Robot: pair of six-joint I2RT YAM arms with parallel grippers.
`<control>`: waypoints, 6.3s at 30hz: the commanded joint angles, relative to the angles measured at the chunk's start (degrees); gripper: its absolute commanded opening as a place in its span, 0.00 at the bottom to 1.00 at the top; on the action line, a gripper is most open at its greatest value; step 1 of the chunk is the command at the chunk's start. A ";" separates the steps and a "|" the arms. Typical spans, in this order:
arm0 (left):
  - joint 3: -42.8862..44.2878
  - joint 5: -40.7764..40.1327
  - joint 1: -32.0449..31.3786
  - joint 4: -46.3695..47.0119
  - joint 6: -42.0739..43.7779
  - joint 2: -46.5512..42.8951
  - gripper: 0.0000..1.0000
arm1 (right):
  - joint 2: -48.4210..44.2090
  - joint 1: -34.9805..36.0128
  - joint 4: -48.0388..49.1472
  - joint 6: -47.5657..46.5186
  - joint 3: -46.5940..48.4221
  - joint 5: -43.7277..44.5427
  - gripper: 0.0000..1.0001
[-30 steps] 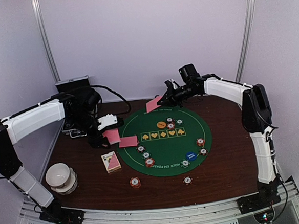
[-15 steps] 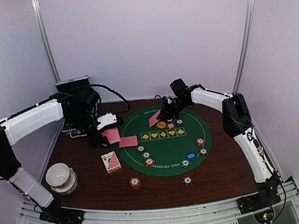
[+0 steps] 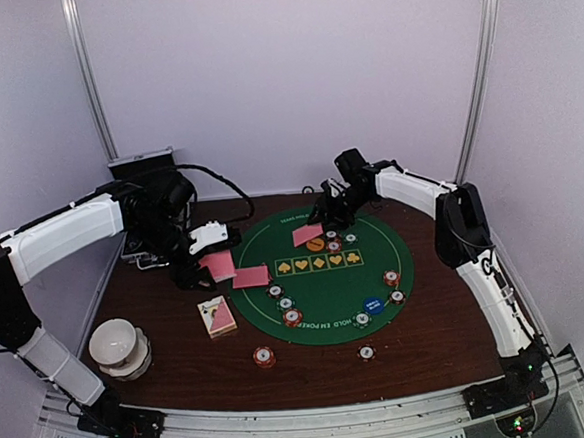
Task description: Distribute texas hold em gaming equipment
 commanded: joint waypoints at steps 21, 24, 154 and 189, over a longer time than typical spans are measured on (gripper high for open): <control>4.66 2.42 0.41 0.38 -2.09 1.48 0.00 | -34.48 13.21 35.62 15.72 -44.20 -7.20 0.80; 4.80 2.21 0.37 0.48 -2.24 1.49 0.00 | -35.01 15.29 43.09 20.74 -48.26 -9.90 0.80; 4.70 2.37 0.34 -1.29 -0.81 1.64 0.00 | -44.95 4.60 -7.21 -12.27 -56.29 10.54 0.39; 4.98 3.32 0.35 -1.38 -1.90 1.13 0.00 | -31.42 23.73 49.38 28.01 -46.64 -12.10 0.80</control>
